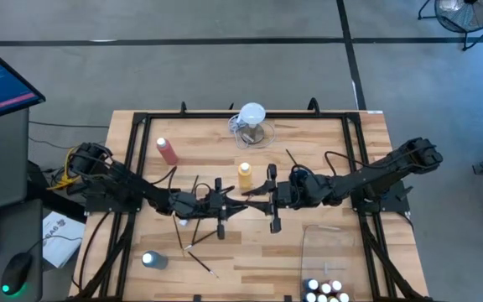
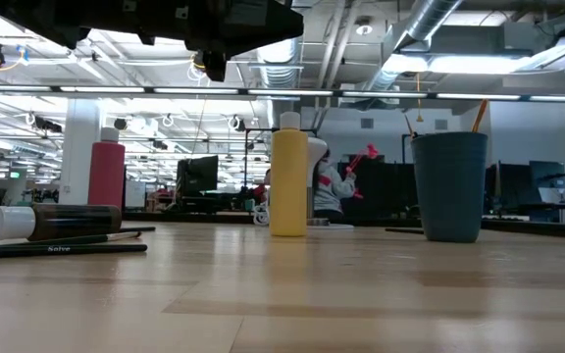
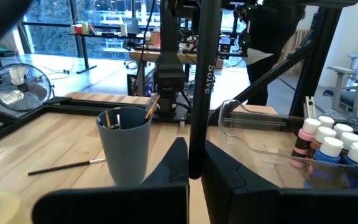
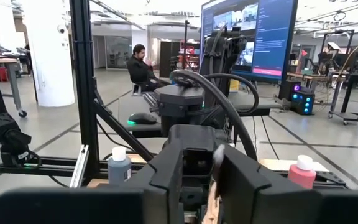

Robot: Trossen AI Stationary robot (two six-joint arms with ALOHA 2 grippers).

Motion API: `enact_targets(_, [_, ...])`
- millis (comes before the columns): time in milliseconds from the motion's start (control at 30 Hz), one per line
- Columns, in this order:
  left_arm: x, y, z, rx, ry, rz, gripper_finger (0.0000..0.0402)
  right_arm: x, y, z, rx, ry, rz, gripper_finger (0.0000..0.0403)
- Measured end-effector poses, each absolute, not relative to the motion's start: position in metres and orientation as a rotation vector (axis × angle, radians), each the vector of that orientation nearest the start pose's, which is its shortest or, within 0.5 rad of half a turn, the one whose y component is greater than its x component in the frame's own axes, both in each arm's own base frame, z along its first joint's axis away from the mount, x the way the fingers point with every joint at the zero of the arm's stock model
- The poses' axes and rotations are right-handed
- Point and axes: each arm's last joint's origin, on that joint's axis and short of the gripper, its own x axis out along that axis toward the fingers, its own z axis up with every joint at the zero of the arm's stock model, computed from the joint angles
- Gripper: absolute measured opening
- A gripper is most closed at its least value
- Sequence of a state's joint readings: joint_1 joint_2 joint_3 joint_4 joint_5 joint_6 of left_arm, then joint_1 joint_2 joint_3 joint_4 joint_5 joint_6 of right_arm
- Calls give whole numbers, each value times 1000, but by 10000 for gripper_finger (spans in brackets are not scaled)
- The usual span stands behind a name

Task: Pick & Place Paint Supplies
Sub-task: Put the black silver paintbrush into the blue cup

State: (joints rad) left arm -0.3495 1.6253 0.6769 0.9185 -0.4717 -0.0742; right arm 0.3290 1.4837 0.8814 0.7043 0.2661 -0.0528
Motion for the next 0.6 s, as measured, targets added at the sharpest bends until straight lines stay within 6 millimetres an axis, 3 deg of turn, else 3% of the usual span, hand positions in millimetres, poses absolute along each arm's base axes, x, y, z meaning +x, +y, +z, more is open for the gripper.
enact_targets(300, [303,-99,203,-63,15,132,0,313,98,283,-34,-57,13,10])
enact_targets(600, [300,-103,204,-44,26,118,4,311,98,284,-61,-40,-8,4])
